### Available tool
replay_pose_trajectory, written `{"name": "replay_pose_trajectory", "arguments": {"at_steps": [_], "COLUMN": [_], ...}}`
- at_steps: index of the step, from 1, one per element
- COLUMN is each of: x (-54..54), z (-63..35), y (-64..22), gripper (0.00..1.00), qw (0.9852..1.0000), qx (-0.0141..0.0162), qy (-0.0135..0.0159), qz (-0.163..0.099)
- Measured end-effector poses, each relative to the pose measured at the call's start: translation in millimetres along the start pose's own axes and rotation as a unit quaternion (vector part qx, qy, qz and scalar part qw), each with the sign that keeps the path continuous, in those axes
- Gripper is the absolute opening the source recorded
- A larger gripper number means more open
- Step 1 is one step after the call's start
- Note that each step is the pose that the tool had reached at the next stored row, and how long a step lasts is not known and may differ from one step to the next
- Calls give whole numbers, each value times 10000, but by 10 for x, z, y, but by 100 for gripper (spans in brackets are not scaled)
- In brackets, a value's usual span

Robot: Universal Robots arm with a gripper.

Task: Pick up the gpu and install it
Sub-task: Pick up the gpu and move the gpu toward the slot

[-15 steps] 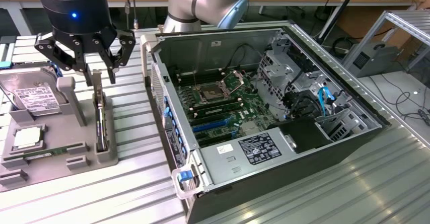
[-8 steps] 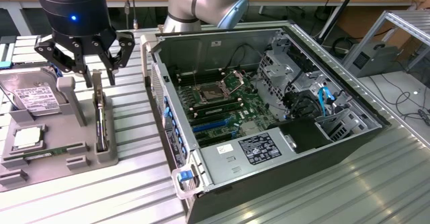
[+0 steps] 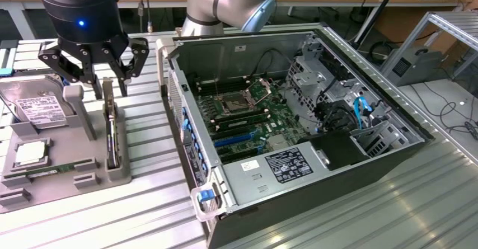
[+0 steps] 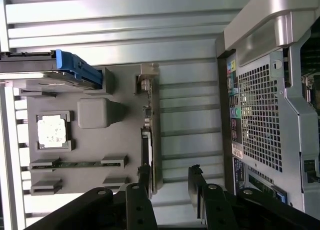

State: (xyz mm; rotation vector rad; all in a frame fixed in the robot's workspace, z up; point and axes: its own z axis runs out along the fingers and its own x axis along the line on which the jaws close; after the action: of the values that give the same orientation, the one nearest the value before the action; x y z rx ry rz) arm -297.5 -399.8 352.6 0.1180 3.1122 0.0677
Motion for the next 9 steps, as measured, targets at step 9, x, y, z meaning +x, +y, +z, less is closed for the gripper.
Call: {"name": "replay_pose_trajectory", "arguments": {"at_steps": [9], "x": [9], "z": [29], "y": [-2], "gripper": [44], "qw": [10000], "qx": [0], "qy": [0], "qz": [0]}}
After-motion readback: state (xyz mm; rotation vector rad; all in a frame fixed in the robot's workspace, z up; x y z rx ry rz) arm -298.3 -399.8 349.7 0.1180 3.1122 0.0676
